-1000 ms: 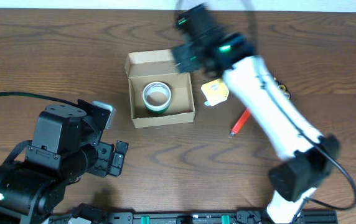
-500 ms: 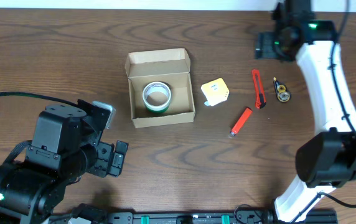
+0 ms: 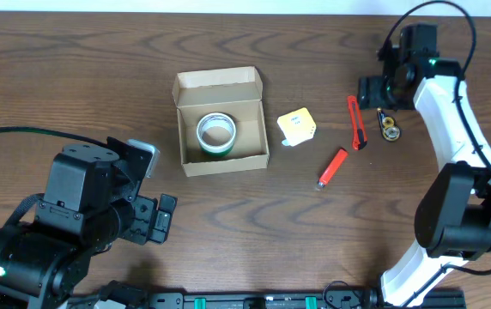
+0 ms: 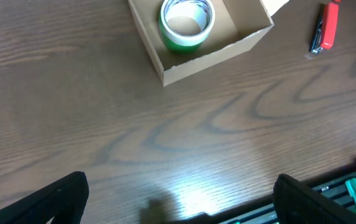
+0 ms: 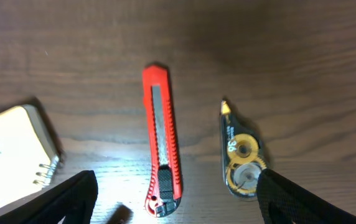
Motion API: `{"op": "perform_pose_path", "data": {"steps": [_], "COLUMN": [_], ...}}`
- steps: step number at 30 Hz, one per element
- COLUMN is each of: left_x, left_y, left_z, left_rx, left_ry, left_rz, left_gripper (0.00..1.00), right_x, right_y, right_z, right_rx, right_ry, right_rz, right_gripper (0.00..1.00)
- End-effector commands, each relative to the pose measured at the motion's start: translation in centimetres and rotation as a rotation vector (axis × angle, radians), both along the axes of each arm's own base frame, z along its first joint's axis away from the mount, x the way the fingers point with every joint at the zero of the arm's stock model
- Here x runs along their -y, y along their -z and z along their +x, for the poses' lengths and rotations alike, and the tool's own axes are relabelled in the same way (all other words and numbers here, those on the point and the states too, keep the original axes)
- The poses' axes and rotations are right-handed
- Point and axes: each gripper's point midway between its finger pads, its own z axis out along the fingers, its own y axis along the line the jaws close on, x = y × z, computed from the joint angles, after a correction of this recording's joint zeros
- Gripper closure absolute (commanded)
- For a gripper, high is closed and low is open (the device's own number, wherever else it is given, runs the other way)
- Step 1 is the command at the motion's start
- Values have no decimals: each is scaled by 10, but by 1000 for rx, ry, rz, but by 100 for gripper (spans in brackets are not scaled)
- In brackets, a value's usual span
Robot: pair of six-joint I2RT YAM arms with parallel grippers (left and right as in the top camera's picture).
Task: Pack container
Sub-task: 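Release the clear tape and lift the right gripper out of the box, then lower the right gripper onto the red box cutter and grasp it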
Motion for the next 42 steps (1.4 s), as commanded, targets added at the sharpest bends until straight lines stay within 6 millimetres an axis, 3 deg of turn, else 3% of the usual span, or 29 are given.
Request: {"op": "perform_pose_path", "data": {"steps": [1, 12, 18, 28, 42], "left_x": [-1, -1, -1, -1, -1], "left_y": [-2, -2, -2, -2, -2], "left_z": [0, 0, 0, 0, 0], "left_rx": [7, 7, 7, 7, 7], "left_ry": [10, 10, 10, 10, 10], "left_rz": [6, 6, 6, 6, 6], "left_gripper": [5, 5, 5, 5, 5], "right_x": [-10, -30, -30, -27, -25], "right_y": [20, 52, 75, 93, 118], "right_z": [-7, -1, 3, 10, 6], "right_rx": [-26, 4, -22, -22, -67], "right_ry": [-67, -129, -129, -117, -97], "right_rz": [9, -16, -53, -47, -16], "right_gripper": [17, 24, 25, 25, 36]}}
